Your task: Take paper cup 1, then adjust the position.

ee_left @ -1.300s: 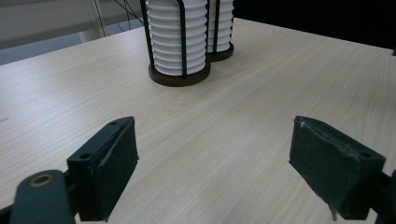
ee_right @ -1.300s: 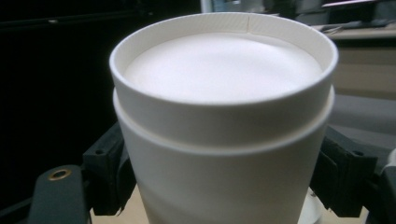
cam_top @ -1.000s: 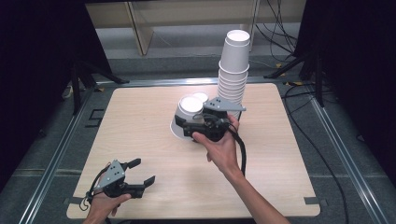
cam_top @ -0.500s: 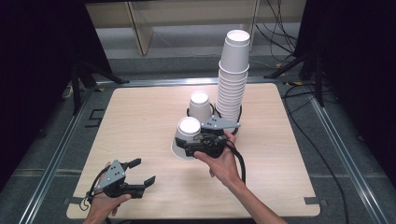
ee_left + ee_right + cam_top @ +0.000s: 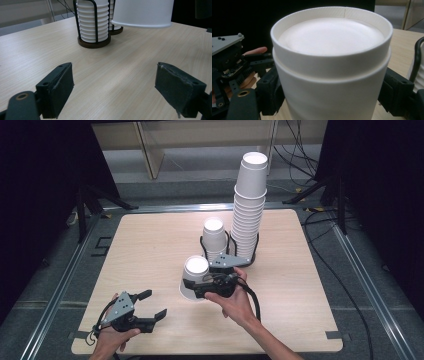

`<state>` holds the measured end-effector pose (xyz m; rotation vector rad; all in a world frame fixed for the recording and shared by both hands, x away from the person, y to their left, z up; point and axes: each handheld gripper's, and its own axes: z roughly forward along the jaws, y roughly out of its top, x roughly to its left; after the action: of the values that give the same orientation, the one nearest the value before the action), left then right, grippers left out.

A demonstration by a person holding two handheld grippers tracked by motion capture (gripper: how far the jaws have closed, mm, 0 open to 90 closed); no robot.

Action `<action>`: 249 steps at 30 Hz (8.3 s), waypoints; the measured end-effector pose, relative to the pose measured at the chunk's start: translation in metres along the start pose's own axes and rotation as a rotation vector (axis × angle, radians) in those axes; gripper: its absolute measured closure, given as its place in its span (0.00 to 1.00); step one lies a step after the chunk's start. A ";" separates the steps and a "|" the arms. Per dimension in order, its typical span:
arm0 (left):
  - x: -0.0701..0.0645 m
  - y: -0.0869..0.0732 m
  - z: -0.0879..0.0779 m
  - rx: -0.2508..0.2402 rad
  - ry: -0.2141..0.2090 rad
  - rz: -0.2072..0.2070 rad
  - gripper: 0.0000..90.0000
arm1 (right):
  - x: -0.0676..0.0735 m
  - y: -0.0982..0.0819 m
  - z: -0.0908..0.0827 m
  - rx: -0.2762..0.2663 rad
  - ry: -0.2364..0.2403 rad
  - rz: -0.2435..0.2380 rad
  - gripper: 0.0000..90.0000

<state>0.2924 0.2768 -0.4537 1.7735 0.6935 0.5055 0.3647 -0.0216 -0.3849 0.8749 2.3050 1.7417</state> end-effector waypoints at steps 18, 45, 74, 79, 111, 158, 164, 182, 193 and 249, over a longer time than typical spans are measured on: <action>-0.003 0.001 0.001 -0.028 -0.041 -0.005 0.17 | 0.009 -0.016 0.009 0.025 0.061 -0.029 0.23; -0.015 0.003 0.011 -0.056 -0.163 -0.046 0.16 | 0.035 -0.021 0.030 0.047 0.139 -0.061 0.23; -0.022 0.004 0.018 -0.048 -0.139 -0.066 0.08 | 0.051 -0.021 0.039 0.046 0.197 -0.025 0.22; -0.023 0.004 0.016 -0.047 -0.129 -0.061 0.13 | 0.050 -0.022 0.041 0.037 0.197 -0.041 0.21; -0.027 0.003 0.011 0.069 -0.143 0.132 0.18 | 0.040 0.014 0.016 0.321 0.303 -0.275 0.17; -0.021 0.006 0.008 -0.073 -0.221 -0.045 0.15 | 0.022 0.026 -0.002 0.204 0.364 -0.162 0.28; -0.023 0.007 0.008 -0.055 -0.202 -0.022 0.13 | 0.024 0.027 -0.001 0.168 0.380 -0.161 0.28; -0.029 0.011 0.008 -0.095 -0.171 0.017 0.06 | 0.032 0.026 0.007 0.130 0.422 -0.136 0.28; -0.027 0.012 0.004 -0.142 -0.164 0.011 0.06 | 0.032 0.023 0.009 0.140 0.433 -0.125 0.28; -0.033 0.006 0.011 0.123 -0.184 0.170 0.16 | 0.055 0.026 0.019 0.613 0.302 -0.579 0.21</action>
<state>0.2767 0.2457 -0.4509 1.9774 0.4562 0.4131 0.3371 0.0269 -0.3544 -0.0575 2.9404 0.9883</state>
